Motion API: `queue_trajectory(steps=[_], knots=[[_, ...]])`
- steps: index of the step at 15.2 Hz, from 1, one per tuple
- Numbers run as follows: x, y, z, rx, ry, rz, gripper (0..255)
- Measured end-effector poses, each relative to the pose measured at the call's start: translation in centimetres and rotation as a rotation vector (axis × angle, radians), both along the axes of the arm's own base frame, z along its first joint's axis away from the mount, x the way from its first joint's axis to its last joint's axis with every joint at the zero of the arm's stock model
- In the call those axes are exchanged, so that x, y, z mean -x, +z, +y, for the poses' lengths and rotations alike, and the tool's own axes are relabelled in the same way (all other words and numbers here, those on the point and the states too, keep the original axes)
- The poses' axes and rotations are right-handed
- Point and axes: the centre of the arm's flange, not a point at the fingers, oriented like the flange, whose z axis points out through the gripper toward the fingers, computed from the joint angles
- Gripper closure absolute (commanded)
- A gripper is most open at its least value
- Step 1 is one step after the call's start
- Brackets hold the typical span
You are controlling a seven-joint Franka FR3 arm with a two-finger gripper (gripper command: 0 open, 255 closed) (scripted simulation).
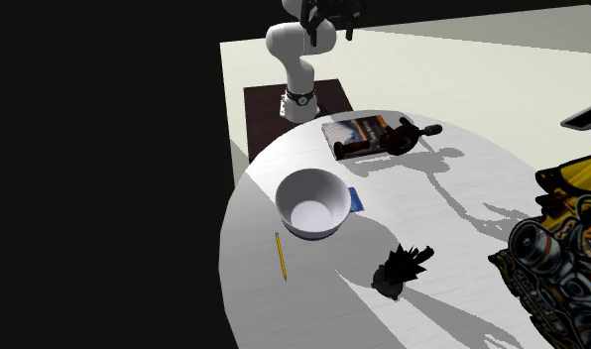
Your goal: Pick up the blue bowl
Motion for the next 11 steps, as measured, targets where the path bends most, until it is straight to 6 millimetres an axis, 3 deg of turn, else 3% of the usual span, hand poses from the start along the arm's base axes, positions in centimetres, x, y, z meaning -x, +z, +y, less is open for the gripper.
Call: queue_trajectory(steps=[3, 11], knots=[[-1.2, -1.0, 0.0, 0.008, 0.004, 0.003, 0], [-9.4, -7.5, 1.0, 0.059, 0.029, 0.018, 0]])
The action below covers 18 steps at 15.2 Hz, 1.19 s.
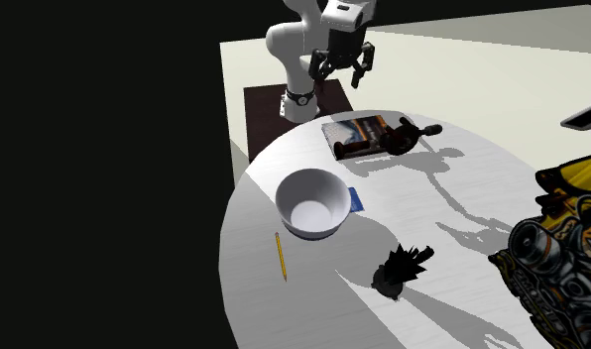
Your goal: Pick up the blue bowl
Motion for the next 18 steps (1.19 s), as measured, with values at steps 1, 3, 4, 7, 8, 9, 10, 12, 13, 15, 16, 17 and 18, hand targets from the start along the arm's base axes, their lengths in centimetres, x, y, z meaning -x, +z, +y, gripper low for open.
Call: queue_trajectory(steps=[1, 3, 4, 7, 8, 9, 10, 12, 13, 15, 16, 17, 18], knots=[[-0.9, -0.9, 0.1, 0.007, 0.004, 0.002, 0], [-2.9, -2.8, -0.2, 0.02, 0.01, 0.007, 0], [-4.0, -3.6, -0.3, 0.027, 0.013, 0.008, 0], [-7.2, -5.8, 0.0, 0.046, 0.023, 0.013, 0], [-8.2, -6.9, 0.2, 0.053, 0.027, 0.015, 0], [-9.3, -7.7, 0.3, 0.059, 0.03, 0.017, 0], [-10.3, -8.8, 0.5, 0.066, 0.033, 0.019, 0], [-12.3, -10.2, 0.2, 0.079, 0.04, 0.023, 0], [-13.2, -11.4, 0.3, 0.086, 0.043, 0.025, 0], [-15.0, -13.2, 0.7, 0.099, 0.05, 0.029, 0], [-16.3, -14.0, 0.7, 0.105, 0.053, 0.03, 0], [-17.1, -15.1, 0.8, 0.111, 0.057, 0.032, 0], [-18.0, -15.5, 0.7, 0.116, 0.059, 0.034, 0]])
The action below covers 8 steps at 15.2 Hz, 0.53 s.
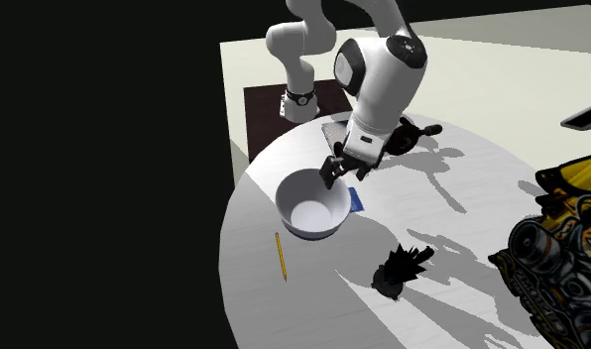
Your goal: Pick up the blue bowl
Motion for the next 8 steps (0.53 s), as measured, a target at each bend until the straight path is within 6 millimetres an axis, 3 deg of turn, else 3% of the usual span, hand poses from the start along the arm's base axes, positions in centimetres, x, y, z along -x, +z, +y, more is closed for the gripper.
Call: queue_trajectory(steps=[8], knots=[[-0.7, -4.3, 0.0, 0.005, 0.002, 0.001, 0]])
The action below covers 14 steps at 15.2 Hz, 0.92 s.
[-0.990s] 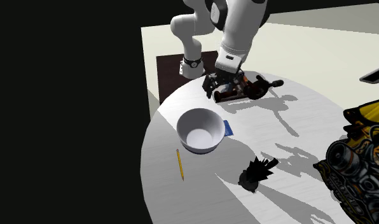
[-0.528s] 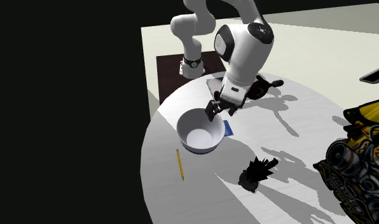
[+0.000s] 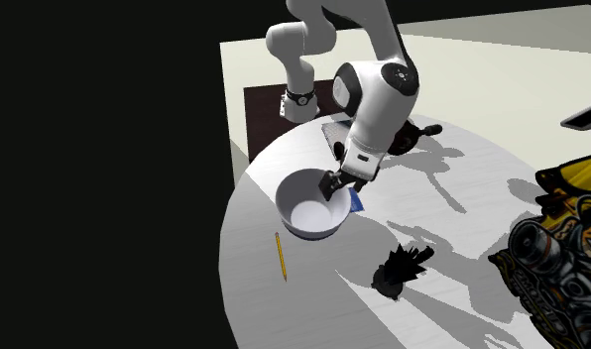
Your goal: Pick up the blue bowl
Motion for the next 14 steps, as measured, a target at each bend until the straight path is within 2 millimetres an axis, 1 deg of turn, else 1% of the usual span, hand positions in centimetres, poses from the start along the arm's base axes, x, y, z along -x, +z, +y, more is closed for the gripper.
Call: queue_trajectory(steps=[1, 11, 14], knots=[[0.0, -0.2, 0.0, 0.0, 0.0, 0.0, 255], [0.0, -0.2, 0.0, 0.0, 0.001, -0.002, 255], [0.0, 0.8, -0.1, 0.0, 0.0, 0.0, 255]])
